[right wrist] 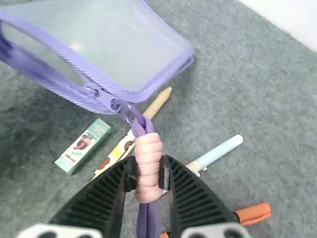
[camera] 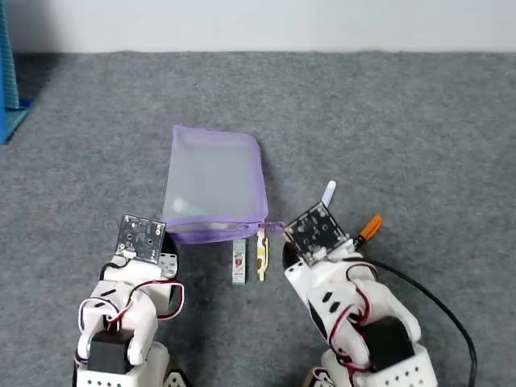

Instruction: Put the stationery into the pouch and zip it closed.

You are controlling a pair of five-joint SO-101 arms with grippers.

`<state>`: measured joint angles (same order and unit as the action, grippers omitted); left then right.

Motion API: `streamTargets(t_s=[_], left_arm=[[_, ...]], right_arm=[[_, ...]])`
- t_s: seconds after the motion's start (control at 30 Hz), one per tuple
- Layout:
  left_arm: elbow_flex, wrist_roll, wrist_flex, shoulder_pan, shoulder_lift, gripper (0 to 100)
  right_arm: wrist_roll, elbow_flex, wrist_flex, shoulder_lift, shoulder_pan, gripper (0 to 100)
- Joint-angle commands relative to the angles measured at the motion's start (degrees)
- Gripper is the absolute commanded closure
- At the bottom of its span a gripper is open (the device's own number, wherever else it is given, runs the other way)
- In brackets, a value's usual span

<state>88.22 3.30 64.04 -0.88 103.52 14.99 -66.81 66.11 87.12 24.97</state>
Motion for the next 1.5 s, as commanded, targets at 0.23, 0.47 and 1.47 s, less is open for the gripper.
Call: streamTargets(t_s=[0.23, 0.47, 1.47], left_arm=[[0.3, -7.9, -1.8, 0.8, 0.8, 73], [5.1, -8.0, -7.5, 1.0, 0.8, 72], [0.7, -14.5, -10.7, -5.2, 0.8, 72]], right_arm=[[0.0, 0.6, 4.4, 13.4, 8.0, 99.1], [0.0, 0.6, 4.5, 16.8, 8.0, 99.1], [-0.2, 0.5, 4.5, 16.7, 8.3, 99.1]])
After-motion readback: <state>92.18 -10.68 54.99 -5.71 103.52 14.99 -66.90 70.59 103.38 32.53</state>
